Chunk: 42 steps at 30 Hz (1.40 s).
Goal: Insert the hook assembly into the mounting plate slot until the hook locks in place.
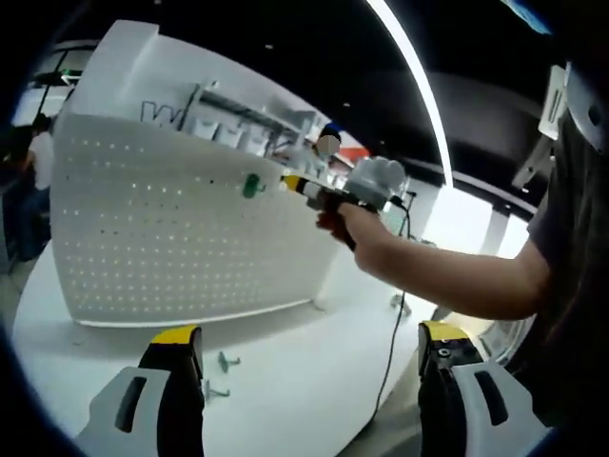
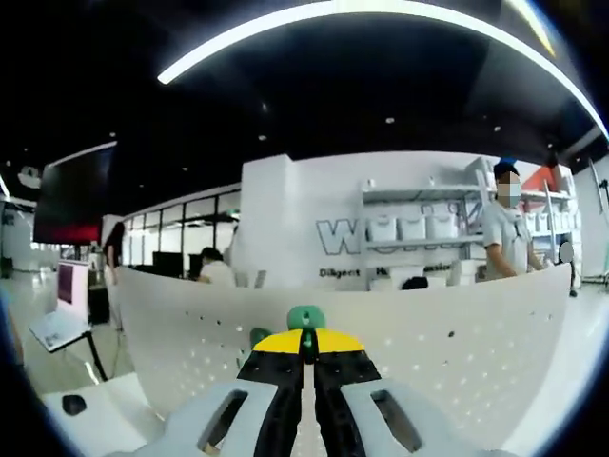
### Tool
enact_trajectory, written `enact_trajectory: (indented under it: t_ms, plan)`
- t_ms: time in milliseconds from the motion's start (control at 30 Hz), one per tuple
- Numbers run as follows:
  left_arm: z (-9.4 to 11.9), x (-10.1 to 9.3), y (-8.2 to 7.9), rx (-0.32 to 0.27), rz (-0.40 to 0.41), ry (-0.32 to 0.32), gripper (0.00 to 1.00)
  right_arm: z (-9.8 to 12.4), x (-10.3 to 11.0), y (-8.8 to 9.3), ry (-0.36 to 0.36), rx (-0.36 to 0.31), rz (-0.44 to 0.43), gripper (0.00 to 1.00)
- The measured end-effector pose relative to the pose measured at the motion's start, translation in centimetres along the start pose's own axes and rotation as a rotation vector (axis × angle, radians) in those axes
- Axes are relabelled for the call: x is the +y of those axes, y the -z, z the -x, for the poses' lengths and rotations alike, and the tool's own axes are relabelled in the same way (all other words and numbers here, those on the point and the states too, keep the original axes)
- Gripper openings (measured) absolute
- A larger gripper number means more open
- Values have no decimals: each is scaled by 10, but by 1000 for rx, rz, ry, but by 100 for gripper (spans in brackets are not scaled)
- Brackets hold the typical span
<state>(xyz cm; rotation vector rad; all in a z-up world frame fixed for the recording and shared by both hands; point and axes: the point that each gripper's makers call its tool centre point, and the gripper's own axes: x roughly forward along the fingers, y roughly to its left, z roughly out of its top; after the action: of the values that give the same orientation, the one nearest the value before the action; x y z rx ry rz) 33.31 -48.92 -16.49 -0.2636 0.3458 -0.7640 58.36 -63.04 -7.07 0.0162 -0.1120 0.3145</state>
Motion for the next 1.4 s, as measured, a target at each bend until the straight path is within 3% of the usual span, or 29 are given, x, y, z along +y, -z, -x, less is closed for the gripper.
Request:
enact_trajectory:
  t_ms: [367,833,1200,1400]
  plan:
    - [0,8,-1,-11,17,-10,95,-8,-9,-6,39,-17,23,0]
    - [0,16,-2,-9,-2,-24,94,-12,-11,14,67,18,33,0]
    - [4,18,-1,-18,3,-37,93,-13,-15,22,105,-1,-24,0]
    - [7,21,0,-18,10,-47,92,-13,-16,23,122,-16,28,0]
